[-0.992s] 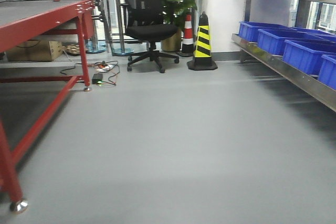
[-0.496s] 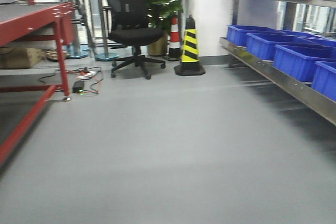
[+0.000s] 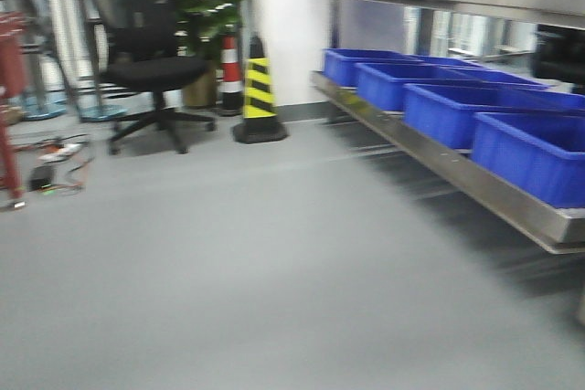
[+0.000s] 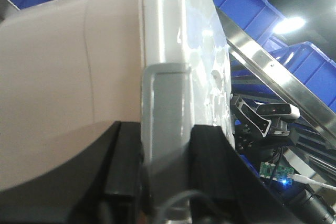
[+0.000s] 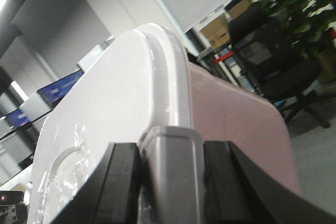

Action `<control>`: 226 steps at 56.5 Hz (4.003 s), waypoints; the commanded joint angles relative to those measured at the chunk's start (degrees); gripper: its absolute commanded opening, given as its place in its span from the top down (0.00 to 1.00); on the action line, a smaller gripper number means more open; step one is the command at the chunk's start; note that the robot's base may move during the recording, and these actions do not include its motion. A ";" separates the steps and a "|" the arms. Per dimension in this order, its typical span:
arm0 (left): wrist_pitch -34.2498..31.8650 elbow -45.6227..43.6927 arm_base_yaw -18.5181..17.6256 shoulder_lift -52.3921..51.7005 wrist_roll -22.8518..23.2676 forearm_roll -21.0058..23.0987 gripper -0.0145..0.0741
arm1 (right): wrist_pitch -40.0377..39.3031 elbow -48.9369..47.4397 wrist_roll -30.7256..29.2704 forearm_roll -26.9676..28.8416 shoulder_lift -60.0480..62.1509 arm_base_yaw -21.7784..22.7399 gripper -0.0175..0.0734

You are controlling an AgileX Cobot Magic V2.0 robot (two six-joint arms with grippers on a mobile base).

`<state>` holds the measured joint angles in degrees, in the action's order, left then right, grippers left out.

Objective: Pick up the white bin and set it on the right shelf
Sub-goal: 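Turn and approach the steel rack of blue crates holding the bin, then raise the bin with both grippers above the upper shelf rail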

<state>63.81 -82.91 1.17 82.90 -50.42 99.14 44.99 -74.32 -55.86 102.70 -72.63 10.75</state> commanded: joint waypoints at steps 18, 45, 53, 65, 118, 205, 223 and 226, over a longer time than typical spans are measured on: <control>12.44 -2.05 -1.66 -2.72 -1.79 3.79 0.98 | 4.82 -1.98 -0.97 7.26 1.90 -0.92 0.73; 12.44 -2.05 -1.66 -2.72 -1.79 3.79 0.98 | 4.82 -1.98 -0.97 7.26 1.90 -0.92 0.73; 12.44 -2.05 -1.66 -2.72 -1.79 3.79 0.98 | 4.84 -1.98 -0.97 7.26 1.90 -0.92 0.73; 12.44 -2.05 -1.66 -2.72 -1.79 3.79 0.98 | 4.84 -1.98 -0.97 7.26 1.90 -0.92 0.73; 12.44 -2.05 -1.66 -2.60 -1.79 3.79 0.98 | 4.65 -1.98 -0.97 7.26 1.90 -0.92 0.73; 12.44 -2.05 -1.66 -2.60 -1.79 3.79 0.98 | 4.65 -1.98 -0.97 7.26 1.90 -0.92 0.73; 12.34 -2.05 -1.66 -2.60 -1.79 4.44 0.98 | 6.06 -1.98 -0.97 7.26 1.90 -0.92 0.73; 11.21 -2.05 -1.66 -2.60 -1.79 5.05 0.98 | 6.67 -1.98 -0.92 7.31 1.90 -0.92 0.73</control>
<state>64.01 -82.91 1.17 82.90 -50.42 99.14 44.87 -74.32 -55.86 102.70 -72.63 10.75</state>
